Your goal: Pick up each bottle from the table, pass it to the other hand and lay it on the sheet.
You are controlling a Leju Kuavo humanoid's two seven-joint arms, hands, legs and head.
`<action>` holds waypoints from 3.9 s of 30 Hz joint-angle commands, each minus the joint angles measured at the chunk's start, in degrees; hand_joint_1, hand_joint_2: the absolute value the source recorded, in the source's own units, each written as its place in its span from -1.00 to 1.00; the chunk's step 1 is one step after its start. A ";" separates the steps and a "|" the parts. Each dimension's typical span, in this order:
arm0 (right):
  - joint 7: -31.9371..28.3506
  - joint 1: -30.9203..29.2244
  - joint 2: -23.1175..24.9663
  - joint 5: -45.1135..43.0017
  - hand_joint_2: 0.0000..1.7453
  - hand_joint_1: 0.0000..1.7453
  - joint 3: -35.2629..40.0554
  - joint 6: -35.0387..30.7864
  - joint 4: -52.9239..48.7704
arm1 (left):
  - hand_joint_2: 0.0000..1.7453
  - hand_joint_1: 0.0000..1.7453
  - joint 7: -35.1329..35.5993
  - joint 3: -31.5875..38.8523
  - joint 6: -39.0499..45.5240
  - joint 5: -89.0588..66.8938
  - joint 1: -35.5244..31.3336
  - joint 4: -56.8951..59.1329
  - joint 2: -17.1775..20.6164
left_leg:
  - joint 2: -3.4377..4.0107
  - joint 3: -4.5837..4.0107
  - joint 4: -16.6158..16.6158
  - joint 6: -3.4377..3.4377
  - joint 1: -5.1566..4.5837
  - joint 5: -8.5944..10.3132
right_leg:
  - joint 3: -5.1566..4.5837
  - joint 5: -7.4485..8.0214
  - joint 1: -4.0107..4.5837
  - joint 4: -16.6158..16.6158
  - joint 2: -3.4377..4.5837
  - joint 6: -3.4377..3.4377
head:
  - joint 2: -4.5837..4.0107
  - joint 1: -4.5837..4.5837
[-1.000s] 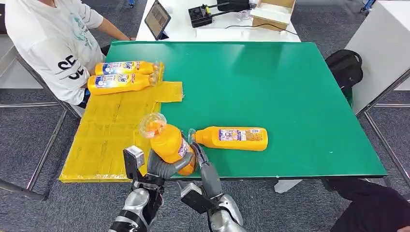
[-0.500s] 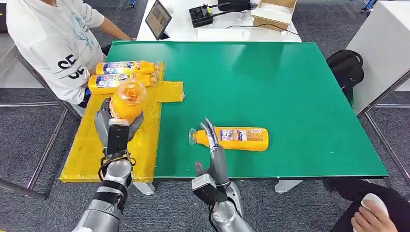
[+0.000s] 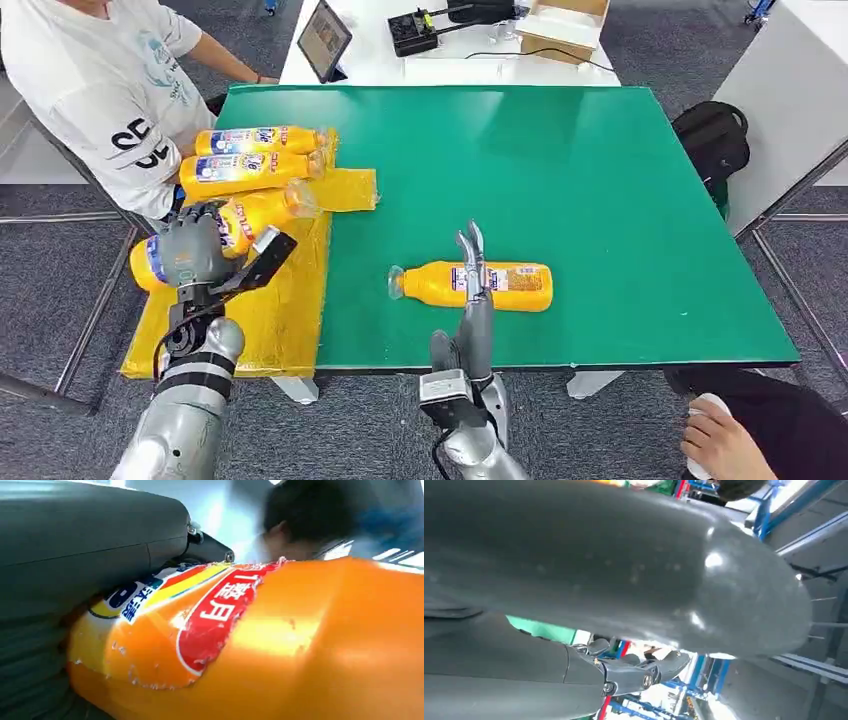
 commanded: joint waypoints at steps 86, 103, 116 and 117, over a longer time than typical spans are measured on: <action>6.12 -10.15 -4.99 19.33 1.00 -1.00 -14.28 7.37 19.37 | 1.00 -1.00 -28.50 -15.77 -2.28 83.08 12.69 -24.77 -0.20 | -0.33 0.40 -0.07 -0.08 0.00 0.07 | 0.55 -0.01 0.06 -0.08 -0.29 -0.32 | 0.00 0.02; 16.19 -19.12 -9.80 30.77 1.00 -1.00 -20.48 13.88 34.59 | 1.00 -1.00 -28.50 -25.49 -2.53 79.40 16.41 -21.64 0.74 | -0.34 0.41 -0.08 -0.05 -0.02 0.03 | 0.58 -0.04 0.05 -0.09 -0.40 -0.35 | 0.00 0.04; 20.77 -24.91 -10.85 34.53 1.00 -1.00 -21.02 16.10 45.67 | 1.00 -1.00 -28.50 -26.09 -4.76 79.34 14.37 -14.99 -0.73 | -0.35 0.33 -0.07 -0.07 -0.02 0.05 | 0.46 -0.03 0.05 -0.05 -0.41 -0.32 | 0.00 0.02; 20.86 -25.07 -10.96 34.62 1.00 -1.00 -21.02 16.18 45.83 | 1.00 -1.00 -28.50 -26.08 -4.79 79.31 14.33 -14.88 -0.75 | -0.35 0.29 -0.06 -0.08 -0.02 0.06 | 0.42 -0.02 0.04 -0.04 -0.39 -0.31 | 0.00 0.02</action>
